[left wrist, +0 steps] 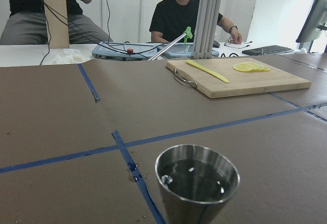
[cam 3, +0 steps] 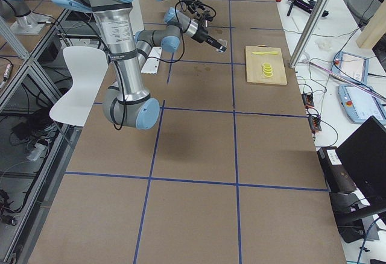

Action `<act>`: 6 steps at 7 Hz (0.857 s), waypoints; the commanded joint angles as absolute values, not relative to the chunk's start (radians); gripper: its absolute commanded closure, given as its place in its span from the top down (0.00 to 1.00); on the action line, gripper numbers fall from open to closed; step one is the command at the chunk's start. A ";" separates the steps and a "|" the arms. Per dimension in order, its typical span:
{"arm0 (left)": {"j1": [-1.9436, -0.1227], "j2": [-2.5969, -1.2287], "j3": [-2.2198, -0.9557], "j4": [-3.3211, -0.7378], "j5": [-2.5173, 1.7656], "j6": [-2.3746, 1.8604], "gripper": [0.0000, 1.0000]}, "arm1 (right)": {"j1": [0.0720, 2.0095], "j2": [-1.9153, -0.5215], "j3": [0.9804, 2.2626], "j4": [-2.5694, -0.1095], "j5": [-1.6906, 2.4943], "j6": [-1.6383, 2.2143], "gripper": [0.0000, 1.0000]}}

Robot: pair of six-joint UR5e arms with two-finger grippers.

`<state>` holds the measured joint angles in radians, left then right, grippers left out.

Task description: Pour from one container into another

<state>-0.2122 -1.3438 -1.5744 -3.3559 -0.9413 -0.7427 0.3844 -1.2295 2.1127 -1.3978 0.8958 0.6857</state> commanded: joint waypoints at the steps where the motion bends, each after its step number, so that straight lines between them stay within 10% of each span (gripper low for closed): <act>1: -0.213 -1.208 -1.646 -3.301 -1.079 -0.742 1.00 | 0.385 -1.241 2.120 -1.399 0.902 0.686 0.00; 4: -0.332 -1.086 -1.611 -3.301 -1.361 -0.736 1.00 | 0.385 -1.310 2.134 -1.390 0.900 0.848 0.00; 6: -0.778 -1.170 -1.533 -3.202 -1.732 -0.479 1.00 | 0.382 -1.406 2.132 -1.279 0.890 0.937 0.00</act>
<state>-0.5375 -1.1209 -1.5716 -3.2707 -1.5296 -0.6280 0.3833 -1.3461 2.1326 -1.3464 0.8946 0.8866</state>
